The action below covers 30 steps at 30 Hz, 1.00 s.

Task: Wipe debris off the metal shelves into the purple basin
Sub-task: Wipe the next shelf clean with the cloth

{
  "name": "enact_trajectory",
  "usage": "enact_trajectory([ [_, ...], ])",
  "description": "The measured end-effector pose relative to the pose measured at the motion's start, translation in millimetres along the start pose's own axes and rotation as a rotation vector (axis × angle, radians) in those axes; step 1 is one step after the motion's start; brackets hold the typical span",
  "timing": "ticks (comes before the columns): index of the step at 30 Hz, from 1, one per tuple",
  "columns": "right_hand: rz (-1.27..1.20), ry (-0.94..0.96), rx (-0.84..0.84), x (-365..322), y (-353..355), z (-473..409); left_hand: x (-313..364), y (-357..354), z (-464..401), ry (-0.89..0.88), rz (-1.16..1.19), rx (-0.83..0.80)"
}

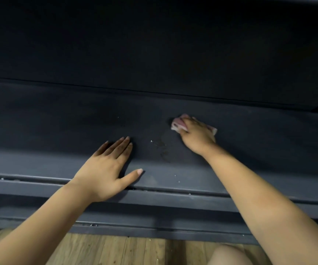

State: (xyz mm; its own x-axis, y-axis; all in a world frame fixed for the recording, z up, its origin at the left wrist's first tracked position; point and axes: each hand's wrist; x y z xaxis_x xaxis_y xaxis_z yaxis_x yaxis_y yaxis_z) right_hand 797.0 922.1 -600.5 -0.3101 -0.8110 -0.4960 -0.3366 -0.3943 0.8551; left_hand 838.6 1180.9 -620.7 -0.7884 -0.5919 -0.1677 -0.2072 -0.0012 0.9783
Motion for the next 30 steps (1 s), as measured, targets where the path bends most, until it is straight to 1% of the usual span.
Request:
enact_trajectory([
  [4, -0.023, 0.231, -0.115, -45.6, -27.2, 15.1, 0.4, 0.6, -1.6, -0.009, -0.007, 0.004],
  [6, -0.045, 0.272, -0.137, -53.0, -30.0, 19.7, 0.5, -0.6, -1.3, -0.014, 0.003, 0.014],
  [8, -0.115, 0.253, -0.129, -49.4, -23.4, 21.0, 0.2, -1.1, -1.1, -0.017, 0.004, 0.026],
  [10, -0.16, 0.204, -0.074, -33.4, -11.5, 20.1, 0.3, -0.9, -1.3, -0.014, -0.001, 0.019],
  [12, -0.153, 0.123, 0.022, -6.9, 4.2, 16.4, 0.9, -0.6, -1.1, -0.022, -0.007, 0.003],
  [15, -0.072, -0.133, 0.124, 45.3, 29.5, 3.7, 1.2, 1.0, -0.8, -0.02, -0.015, 0.045],
  [17, -0.044, -0.294, 0.126, 70.7, 41.8, -6.2, 0.6, 1.0, 0.5, -0.009, -0.044, 0.022],
  [19, -0.056, -0.351, 0.089, 75.2, 44.6, -13.1, -0.2, -3.0, 0.5, 0.005, -0.057, 0.004],
  [22, -0.017, -0.247, 0.036, 47.9, 30.4, -18.9, -0.1, -4.8, 0.8, 0.017, -0.058, 0.013],
  [27, -0.038, 0.117, -0.066, -26.2, -14.7, -9.8, -0.4, -4.1, 3.0, 0.012, -0.066, 0.007],
  [30, -0.053, 0.283, -0.123, -55.3, -31.1, 3.1, -1.1, -3.8, 2.8, -0.011, -0.082, 0.003],
])
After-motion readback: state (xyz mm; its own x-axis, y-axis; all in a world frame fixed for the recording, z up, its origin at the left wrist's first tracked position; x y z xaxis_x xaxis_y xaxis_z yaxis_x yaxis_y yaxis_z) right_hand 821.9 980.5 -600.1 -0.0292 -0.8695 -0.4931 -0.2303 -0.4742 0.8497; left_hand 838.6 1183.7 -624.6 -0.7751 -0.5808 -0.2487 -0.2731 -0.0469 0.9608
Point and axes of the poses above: each hand's wrist, its own z-axis away from the middle knuckle, its own y-axis out of the back of the hand, x = y × z, and after that the axes turned 12 degrees about -z, right-handed
